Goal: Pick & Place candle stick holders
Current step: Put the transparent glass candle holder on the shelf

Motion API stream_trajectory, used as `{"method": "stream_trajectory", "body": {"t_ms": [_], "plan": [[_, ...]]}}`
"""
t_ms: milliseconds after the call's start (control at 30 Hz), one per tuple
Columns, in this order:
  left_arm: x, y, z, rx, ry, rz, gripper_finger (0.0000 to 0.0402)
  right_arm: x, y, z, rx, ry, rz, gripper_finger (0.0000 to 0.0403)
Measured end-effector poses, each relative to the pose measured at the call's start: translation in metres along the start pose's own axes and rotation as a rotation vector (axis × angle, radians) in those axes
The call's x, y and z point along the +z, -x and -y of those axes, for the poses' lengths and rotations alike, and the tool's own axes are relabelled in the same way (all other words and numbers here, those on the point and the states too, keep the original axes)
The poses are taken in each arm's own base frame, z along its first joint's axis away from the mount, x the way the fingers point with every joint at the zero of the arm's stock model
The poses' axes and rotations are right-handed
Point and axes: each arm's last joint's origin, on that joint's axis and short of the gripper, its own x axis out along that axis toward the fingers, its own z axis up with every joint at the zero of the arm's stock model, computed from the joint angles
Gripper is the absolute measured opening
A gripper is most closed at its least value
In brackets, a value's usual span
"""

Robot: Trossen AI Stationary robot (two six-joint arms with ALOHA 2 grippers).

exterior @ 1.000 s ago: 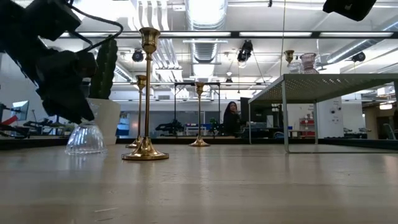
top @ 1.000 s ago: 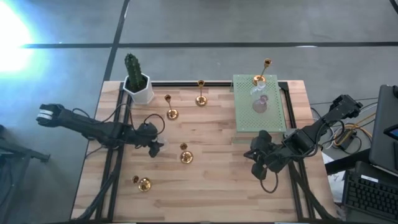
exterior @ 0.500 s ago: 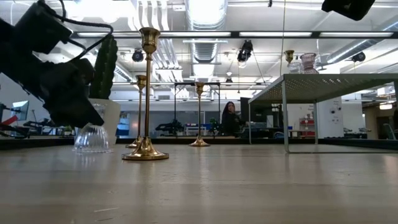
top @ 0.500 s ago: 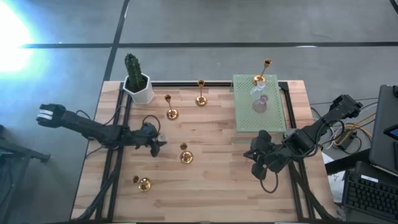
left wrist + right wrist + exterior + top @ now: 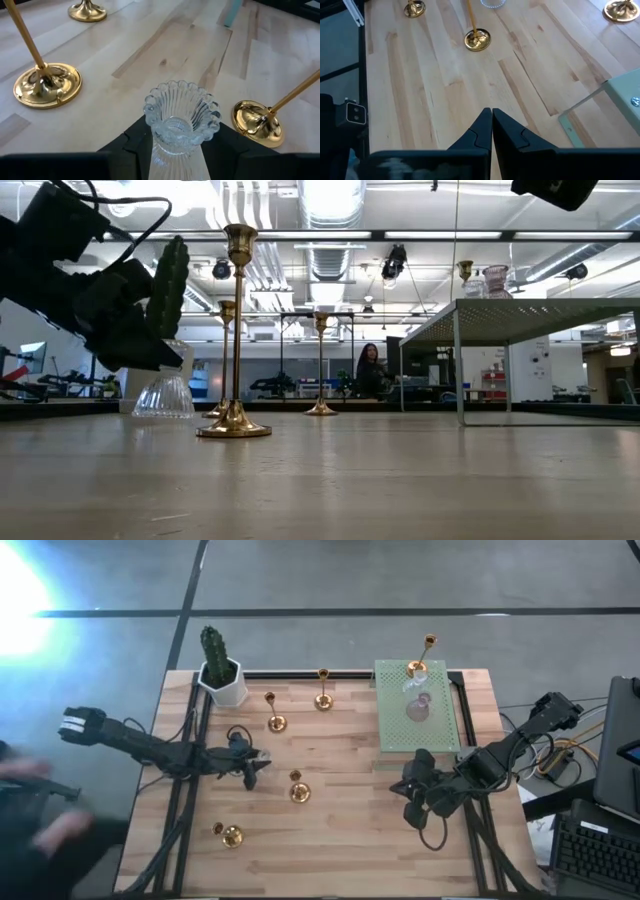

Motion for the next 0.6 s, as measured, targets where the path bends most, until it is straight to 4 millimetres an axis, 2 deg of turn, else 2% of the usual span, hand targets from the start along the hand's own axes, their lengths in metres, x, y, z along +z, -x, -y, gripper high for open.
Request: {"method": "stream_trajectory", "body": {"t_ms": [200, 300, 467, 600], "plan": [[0.001, 0.000, 0.001, -0.020, 0.001, 0.002, 0.0139, 0.000, 0.000, 0.000, 0.001, -0.001, 0.001, 0.0008], [0.011, 0.001, 0.007, -0.075, 0.015, 0.023, 0.0140, 0.000, 0.000, 0.000, 0.002, -0.001, -0.001, 0.0008], [0.048, 0.010, 0.024, -0.195, -0.047, 0.095, 0.0140, 0.002, 0.002, -0.001, 0.012, -0.005, 0.000, 0.0008], [0.087, 0.024, 0.036, -0.188, -0.159, 0.091, 0.0141, 0.005, 0.005, -0.003, 0.023, -0.012, 0.009, 0.0008]]}}
